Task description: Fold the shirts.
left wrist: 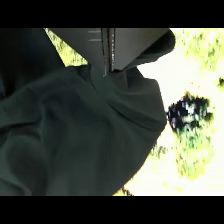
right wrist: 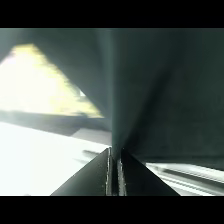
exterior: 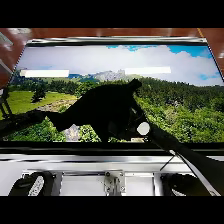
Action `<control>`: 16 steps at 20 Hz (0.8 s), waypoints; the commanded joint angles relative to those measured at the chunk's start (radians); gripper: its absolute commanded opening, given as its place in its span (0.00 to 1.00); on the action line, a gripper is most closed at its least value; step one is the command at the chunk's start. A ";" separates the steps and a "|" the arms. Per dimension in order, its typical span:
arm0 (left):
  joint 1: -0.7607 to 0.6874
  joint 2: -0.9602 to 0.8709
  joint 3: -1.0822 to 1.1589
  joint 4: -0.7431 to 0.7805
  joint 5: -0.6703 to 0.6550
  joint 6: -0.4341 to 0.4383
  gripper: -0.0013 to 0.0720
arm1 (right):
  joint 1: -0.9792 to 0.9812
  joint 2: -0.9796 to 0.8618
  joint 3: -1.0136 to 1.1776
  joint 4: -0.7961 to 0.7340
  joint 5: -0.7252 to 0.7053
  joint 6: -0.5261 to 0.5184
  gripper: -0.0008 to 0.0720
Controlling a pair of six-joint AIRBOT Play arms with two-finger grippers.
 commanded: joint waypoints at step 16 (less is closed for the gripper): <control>0.103 0.051 1.223 0.116 0.047 0.021 0.06 | -0.539 0.729 0.947 -0.472 0.816 0.220 0.10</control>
